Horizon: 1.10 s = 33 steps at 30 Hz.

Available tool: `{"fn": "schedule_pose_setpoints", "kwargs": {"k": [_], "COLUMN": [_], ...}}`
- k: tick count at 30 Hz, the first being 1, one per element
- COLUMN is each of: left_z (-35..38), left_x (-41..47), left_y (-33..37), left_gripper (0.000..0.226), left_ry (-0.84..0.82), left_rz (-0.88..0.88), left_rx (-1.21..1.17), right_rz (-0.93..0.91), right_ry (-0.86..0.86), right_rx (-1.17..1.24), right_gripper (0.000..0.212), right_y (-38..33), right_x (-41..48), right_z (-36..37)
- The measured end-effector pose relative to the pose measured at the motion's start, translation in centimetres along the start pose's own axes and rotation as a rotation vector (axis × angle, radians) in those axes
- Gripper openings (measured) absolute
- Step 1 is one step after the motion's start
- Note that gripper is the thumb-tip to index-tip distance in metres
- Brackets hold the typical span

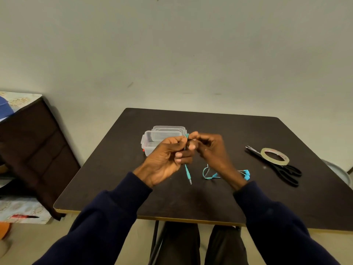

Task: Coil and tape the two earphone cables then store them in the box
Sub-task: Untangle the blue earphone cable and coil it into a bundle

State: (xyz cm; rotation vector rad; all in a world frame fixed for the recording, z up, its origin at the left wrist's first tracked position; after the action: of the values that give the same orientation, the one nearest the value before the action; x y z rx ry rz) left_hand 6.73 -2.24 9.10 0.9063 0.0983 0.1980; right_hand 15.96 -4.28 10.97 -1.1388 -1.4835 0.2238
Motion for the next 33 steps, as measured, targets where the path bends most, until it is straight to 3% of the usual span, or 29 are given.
{"fn": "schedule_pose_setpoints", "kwargs": {"k": [2, 6, 9, 12, 15, 18, 21, 25, 29, 33], "left_z": [-0.7, -1.2, -3.3, -4.5, -4.8, -4.7, -4.1, -3.5, -1.8, 0.2], "left_x": [0.0, -0.2, -0.4, -0.9, -0.5, 0.0, 0.4, 0.6, 0.0, -0.3], "left_y": [1.5, 4.2, 5.6, 6.0, 4.9, 2.9, 1.1, -0.2, 0.6, 2.8], "left_gripper": [0.038, 0.05, 0.052, 0.038, 0.036, 0.03, 0.034, 0.053, 0.036, 0.028], "left_ry": [0.043, 0.005, 0.203, 0.375, 0.405, 0.4, 0.34, 0.231, 0.06, -0.132], "left_rz": [0.111, 0.277, 0.382, 0.438, 0.38, 0.234, 0.107, 0.027, 0.084, 0.171], "left_rx": [0.039, 0.026, 0.179, 0.442, 0.569, 0.637, 0.636, 0.543, 0.245, 0.016], "right_rz": [0.116, 0.17, 0.101, -0.019, -0.183, -0.342, -0.416, -0.4, -0.138, 0.093], "right_ry": [-0.012, -0.168, -0.257, -0.289, -0.359, -0.299, -0.274, -0.175, -0.027, -0.11], "right_rx": [0.091, 0.167, 0.018, -0.197, -0.393, -0.68, -0.779, -0.613, -0.23, 0.059], "right_gripper": [0.031, 0.02, 0.022, 0.019, 0.023, 0.019, 0.01, 0.007, 0.012, 0.02], "right_y": [1.6, 1.9, 0.4, -2.1, -5.0, -7.1, -7.7, -6.4, -2.3, 1.2], "right_x": [-1.9, -5.3, -5.9, -4.8, -3.1, -0.9, 1.1, 2.8, 2.3, -0.5], "right_z": [1.9, 5.4, 5.8, 4.6, 3.7, 1.7, 0.2, -1.6, -1.9, 1.6]}}
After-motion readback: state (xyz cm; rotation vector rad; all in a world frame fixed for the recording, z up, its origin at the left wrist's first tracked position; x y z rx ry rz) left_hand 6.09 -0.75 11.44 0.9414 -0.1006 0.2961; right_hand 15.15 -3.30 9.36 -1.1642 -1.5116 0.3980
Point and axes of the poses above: each hand's wrist, its own x-axis towards the middle knuckle, its own z-axis out of the palm, y = z × x, the point moved 10 cm from there along x, towards the middle knuckle, and after that the axes turned 12 degrees about -z, right-handed, at the moved point
